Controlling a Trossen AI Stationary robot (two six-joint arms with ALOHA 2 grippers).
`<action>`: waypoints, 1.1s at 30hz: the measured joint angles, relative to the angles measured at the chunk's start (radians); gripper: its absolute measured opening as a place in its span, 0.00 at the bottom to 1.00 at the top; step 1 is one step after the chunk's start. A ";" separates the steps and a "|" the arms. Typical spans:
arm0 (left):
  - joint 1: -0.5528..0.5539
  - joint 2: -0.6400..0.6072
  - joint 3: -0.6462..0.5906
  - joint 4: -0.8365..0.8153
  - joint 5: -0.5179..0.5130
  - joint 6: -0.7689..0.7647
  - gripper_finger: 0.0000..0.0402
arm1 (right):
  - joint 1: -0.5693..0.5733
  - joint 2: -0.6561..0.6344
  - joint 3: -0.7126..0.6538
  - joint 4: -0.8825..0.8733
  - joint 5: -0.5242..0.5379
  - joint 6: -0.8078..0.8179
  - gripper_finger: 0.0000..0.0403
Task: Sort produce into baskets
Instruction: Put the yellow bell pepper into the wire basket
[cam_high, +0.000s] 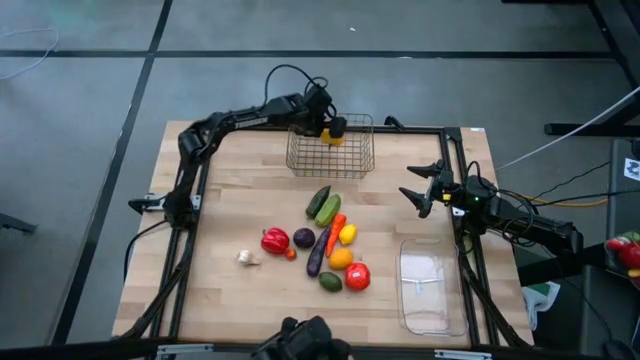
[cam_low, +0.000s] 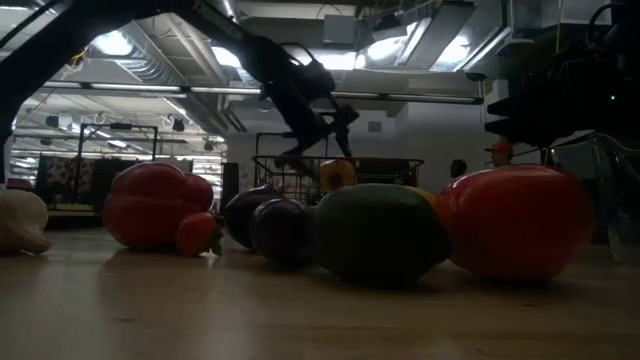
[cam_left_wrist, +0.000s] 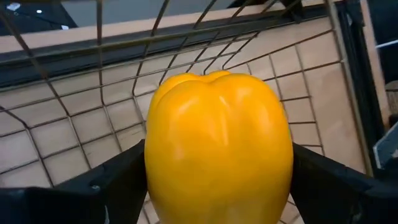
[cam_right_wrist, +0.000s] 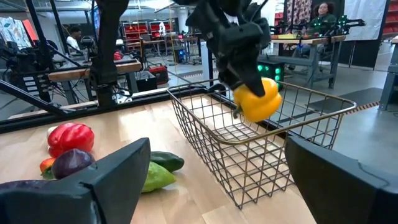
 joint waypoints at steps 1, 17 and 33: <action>0.000 0.007 0.000 -0.001 0.000 0.001 0.81 | 0.000 0.000 0.000 0.000 0.000 0.000 0.92; 0.000 0.086 -0.002 0.006 -0.049 0.007 0.81 | 0.000 0.000 0.000 0.000 0.000 0.000 0.92; -0.009 0.086 -0.004 0.005 -0.117 0.184 0.82 | 0.000 0.000 0.000 0.000 0.000 0.000 0.92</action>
